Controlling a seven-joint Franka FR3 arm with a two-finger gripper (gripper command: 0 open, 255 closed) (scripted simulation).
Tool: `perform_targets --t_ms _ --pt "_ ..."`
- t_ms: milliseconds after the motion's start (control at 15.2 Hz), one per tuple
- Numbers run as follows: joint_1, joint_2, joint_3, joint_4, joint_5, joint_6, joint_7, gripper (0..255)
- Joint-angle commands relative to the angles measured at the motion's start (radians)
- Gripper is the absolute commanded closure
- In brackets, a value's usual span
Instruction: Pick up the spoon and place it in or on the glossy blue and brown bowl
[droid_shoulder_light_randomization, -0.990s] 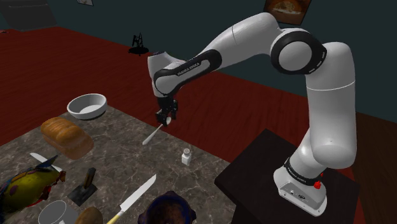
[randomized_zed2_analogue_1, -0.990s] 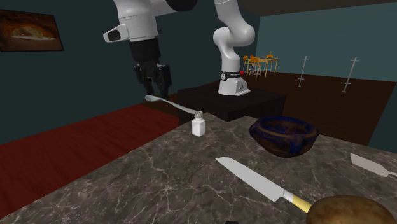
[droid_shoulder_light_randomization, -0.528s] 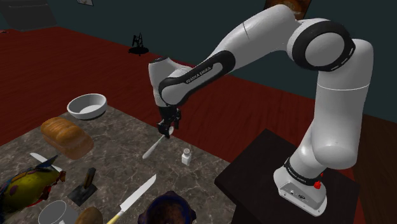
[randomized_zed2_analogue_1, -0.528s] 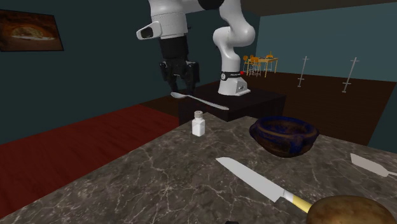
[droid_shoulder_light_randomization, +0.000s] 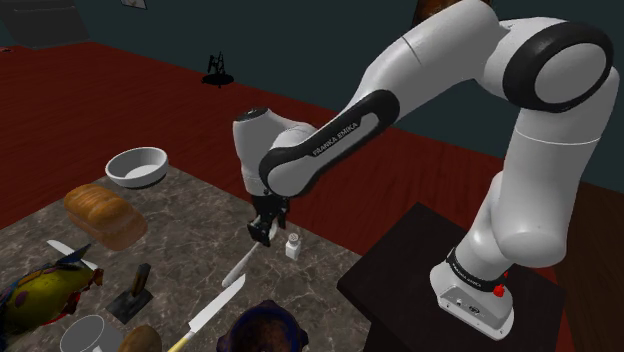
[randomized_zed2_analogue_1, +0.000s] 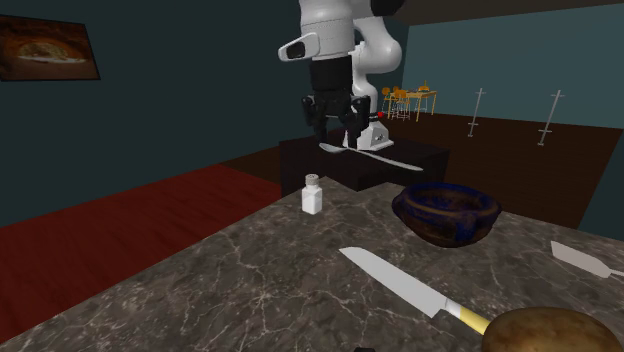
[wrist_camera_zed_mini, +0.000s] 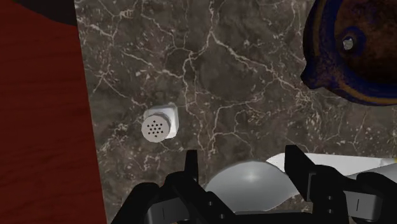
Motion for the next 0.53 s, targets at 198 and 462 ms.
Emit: perform_targets --t_ms 198,462 --pt "0.061 -0.067 0.054 -0.094 0.033 0.038 0.097 255" --pt "0.111 -0.100 0.097 -0.139 0.055 0.060 0.176 255"
